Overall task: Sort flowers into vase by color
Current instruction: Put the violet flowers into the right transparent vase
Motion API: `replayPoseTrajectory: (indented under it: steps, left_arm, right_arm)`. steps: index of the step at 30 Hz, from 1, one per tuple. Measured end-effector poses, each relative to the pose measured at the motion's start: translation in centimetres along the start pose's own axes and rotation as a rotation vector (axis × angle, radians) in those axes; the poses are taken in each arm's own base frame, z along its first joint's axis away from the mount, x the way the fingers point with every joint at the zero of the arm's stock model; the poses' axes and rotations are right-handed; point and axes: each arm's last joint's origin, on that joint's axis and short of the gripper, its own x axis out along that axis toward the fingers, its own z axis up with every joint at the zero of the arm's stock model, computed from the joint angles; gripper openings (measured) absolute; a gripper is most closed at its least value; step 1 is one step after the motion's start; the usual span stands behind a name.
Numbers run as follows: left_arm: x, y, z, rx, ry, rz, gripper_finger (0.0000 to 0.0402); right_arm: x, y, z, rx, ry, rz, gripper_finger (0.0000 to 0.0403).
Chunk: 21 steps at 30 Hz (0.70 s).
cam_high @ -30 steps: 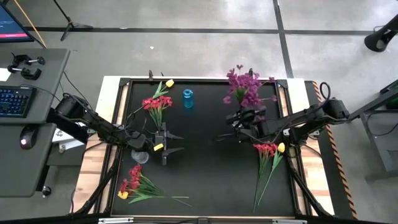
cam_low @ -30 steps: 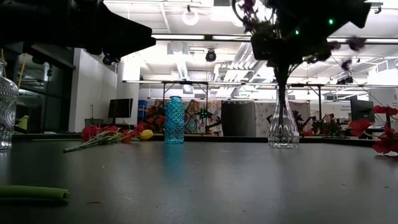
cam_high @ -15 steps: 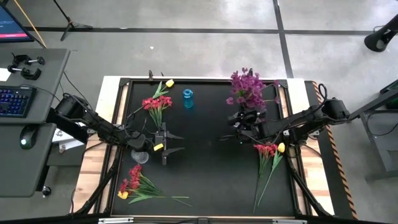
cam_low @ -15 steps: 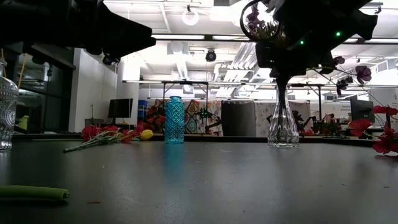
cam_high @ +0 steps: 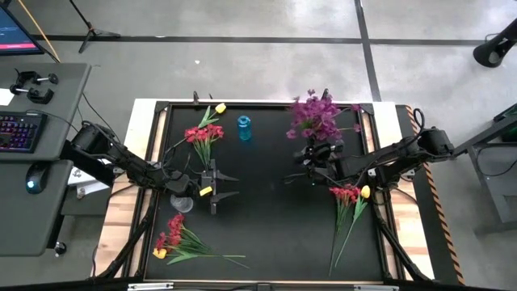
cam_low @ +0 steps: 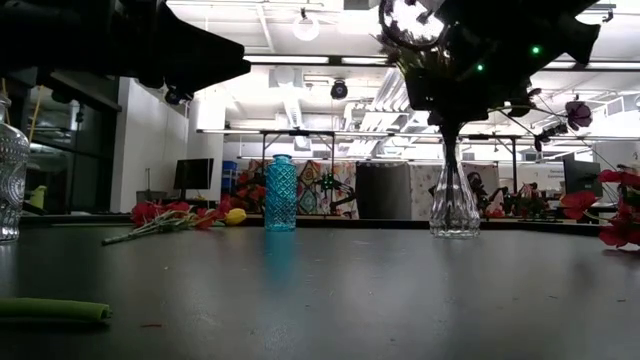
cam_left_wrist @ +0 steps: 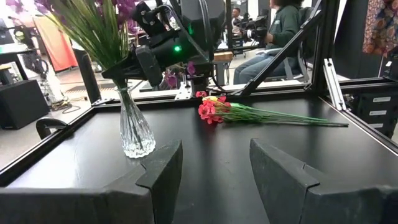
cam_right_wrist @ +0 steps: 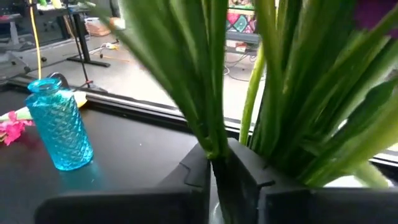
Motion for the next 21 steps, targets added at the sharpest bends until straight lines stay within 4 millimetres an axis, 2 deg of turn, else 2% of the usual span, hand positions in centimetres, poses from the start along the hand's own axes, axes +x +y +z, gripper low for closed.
replayPoseTrajectory:
  steps: [8,12,16,21]
  left_arm:
    - [0.0,0.0,0.0,0.000,0.000,0.000,0.0176]
    - [0.0,0.0,0.0,0.000,0.000,0.000,0.0176]
    - [0.0,0.0,0.0,0.001,0.000,0.000,0.0176]
    - [0.0,0.0,0.0,0.001,0.000,0.000,0.0176]
  right_arm:
    - [-0.7,0.6,0.1,-0.004,-0.006,0.049,0.0131]
    - [-1.3,1.0,0.3,-0.006,-0.011,0.070,0.0167]
    - [-1.7,1.5,1.2,-0.028,-0.026,0.078,0.0184]
    - [-2.0,2.3,2.9,-0.047,-0.043,0.086,0.0184]
